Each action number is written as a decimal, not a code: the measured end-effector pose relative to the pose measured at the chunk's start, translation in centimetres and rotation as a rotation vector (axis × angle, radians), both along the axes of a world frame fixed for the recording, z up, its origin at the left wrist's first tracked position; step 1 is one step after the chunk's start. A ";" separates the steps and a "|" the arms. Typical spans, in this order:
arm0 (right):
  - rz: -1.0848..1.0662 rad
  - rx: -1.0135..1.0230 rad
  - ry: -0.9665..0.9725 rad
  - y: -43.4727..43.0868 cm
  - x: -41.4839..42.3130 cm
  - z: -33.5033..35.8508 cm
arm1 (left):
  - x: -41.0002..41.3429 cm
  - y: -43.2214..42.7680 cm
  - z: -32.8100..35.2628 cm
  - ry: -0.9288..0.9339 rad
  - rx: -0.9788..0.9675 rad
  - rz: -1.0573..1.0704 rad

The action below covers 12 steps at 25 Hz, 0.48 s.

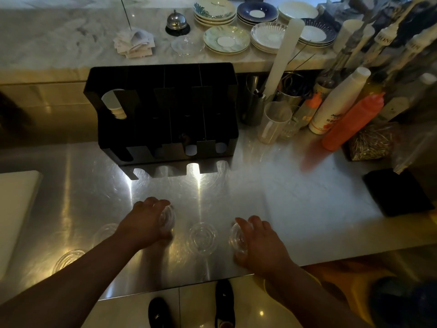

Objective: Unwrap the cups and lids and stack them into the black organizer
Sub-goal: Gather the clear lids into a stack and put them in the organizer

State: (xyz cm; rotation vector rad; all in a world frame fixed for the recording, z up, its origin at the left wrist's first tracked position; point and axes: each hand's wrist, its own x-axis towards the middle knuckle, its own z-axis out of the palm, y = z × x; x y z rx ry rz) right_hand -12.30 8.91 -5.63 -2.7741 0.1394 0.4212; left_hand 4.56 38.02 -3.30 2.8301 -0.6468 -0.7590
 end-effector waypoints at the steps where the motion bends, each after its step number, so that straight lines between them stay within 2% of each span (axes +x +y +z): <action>1: -0.002 -0.003 0.003 0.0 0.0 -0.1 | 0.1 0.0 0.0 0.006 -0.005 0.003; 12: -0.009 -0.003 0.014 0.8 0.7 -0.4 | 0.1 0.2 -0.9 -0.009 0.002 -0.039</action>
